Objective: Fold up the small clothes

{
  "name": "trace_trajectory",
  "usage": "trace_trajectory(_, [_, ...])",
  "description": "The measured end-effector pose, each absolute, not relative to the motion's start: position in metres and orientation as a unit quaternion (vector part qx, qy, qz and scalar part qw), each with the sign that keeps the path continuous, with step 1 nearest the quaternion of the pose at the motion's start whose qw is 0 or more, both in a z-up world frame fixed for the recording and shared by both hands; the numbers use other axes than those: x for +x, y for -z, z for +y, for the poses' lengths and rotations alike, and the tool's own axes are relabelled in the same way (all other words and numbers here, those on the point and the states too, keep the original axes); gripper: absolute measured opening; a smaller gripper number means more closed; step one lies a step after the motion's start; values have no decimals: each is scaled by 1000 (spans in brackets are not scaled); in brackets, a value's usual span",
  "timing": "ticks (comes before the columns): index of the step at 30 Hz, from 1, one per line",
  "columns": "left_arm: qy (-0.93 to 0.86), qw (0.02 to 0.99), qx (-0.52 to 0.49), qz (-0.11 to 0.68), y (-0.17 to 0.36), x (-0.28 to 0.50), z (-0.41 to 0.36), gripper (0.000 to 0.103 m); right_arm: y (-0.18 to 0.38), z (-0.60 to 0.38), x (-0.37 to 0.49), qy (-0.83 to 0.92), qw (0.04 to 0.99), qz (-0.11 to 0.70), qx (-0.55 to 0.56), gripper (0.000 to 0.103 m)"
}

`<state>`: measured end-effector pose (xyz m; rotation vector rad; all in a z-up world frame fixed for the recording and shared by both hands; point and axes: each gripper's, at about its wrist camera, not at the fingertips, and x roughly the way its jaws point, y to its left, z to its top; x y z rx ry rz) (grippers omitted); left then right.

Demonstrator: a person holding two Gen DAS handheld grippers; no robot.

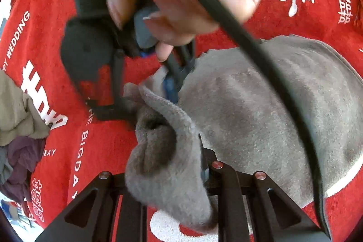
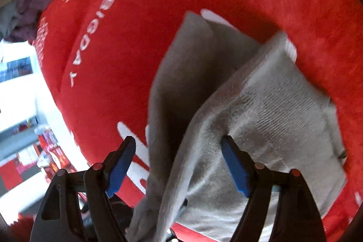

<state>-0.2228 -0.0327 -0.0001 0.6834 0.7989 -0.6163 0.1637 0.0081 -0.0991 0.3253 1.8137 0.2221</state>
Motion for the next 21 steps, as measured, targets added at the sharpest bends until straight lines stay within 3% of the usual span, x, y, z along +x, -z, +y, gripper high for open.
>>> trace_trajectory(2, [294, 819, 324, 372, -4, -229, -37, 19, 94, 0, 156, -98, 619, 764, 157, 21])
trace_trajectory(3, [300, 819, 327, 365, -9, -232, -39, 19, 89, -4, 152, -99, 628, 754, 166, 19])
trace_trajectory(16, [400, 811, 315, 289, -103, -299, -106, 19, -26, -130, 17, -144, 754, 508, 391, 16])
trace_trajectory(21, [460, 779, 338, 259, -108, -350, -158, 19, -47, -196, -67, -107, 779, 440, 433, 16])
